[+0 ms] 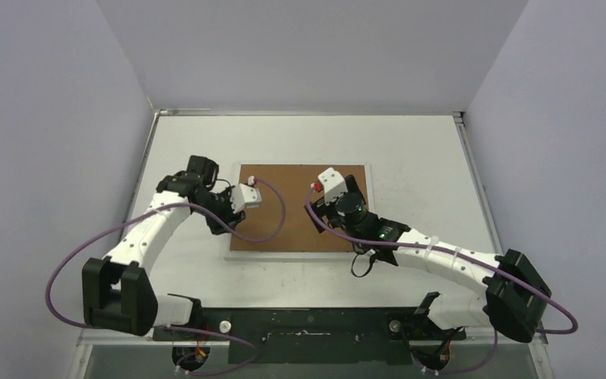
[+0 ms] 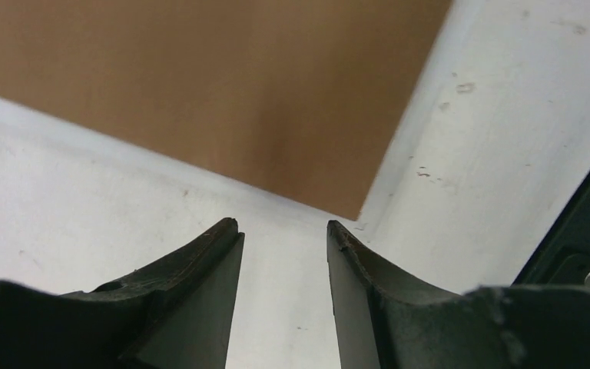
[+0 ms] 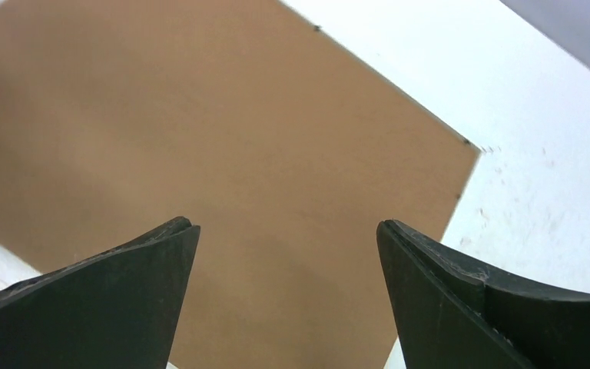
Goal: Put the photo into the frame
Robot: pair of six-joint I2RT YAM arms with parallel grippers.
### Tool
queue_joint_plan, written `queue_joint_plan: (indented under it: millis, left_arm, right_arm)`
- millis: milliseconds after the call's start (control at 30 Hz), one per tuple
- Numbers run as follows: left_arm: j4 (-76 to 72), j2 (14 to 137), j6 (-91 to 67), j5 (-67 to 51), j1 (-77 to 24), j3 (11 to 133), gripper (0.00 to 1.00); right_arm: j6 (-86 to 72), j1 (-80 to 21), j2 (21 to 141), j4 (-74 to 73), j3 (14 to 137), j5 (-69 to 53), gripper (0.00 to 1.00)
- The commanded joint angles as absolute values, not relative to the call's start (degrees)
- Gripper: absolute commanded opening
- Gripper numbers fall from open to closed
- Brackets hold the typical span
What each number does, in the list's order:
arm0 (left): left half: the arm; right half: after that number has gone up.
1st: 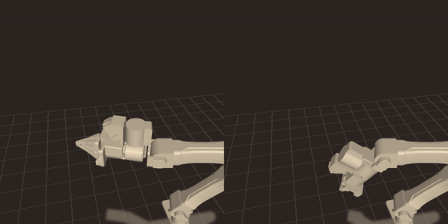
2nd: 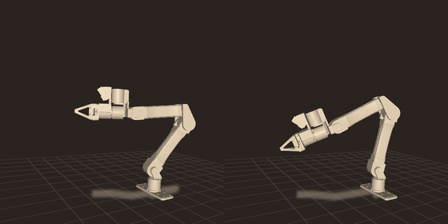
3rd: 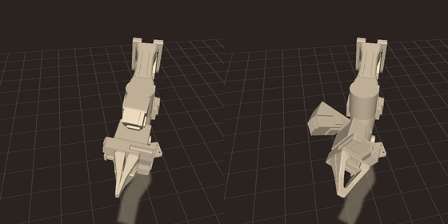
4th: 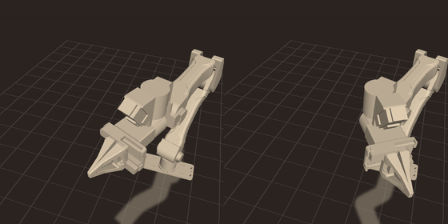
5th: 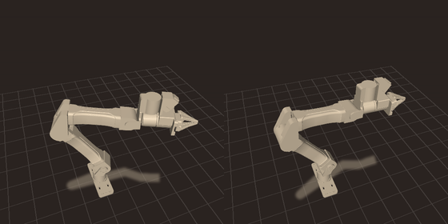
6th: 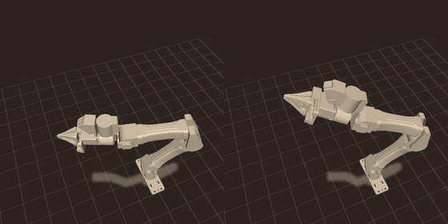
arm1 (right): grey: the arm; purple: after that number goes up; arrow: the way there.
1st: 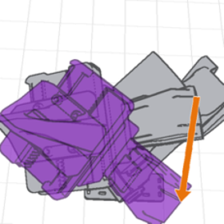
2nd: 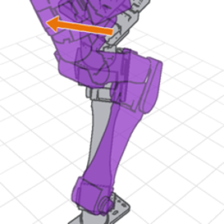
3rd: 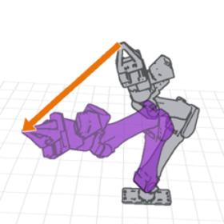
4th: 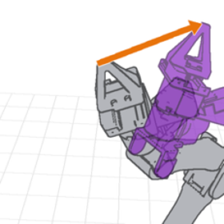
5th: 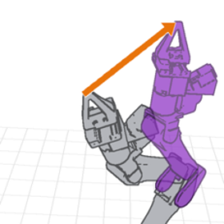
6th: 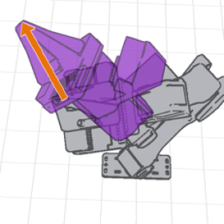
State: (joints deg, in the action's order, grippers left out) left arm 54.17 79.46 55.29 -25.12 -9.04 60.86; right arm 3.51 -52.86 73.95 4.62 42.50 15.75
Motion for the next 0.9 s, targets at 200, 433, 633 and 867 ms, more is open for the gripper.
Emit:
queue_joint_plan:
  millis: [200, 433, 633, 867]
  left_arm:
    - [43.6, 61.7, 59.1, -14.7, -21.9, 45.6, 0.45]
    - [40.2, 60.6, 67.0, -9.8, -25.3, 40.0, 0.46]
    - [37.2, 60.4, 67.6, -8.6, -26.7, 36.5, 0.46]
    - [35.6, 58.8, 69.4, -8.1, -29.1, 32.9, 0.46]
  right_arm:
    - [-20.7, -36.3, 60.6, -6.1, 41.8, 16.7, 0.92]
    - [-24.8, -30.0, 62.0, -8.8, 43.1, 12.4, 0.93]
    - [-23.0, -29.7, 64.2, -9.1, 45.8, 11.9, 0.93]
    - [-22.8, -29.1, 66.2, -8.0, 46.8, 10.6, 0.93]
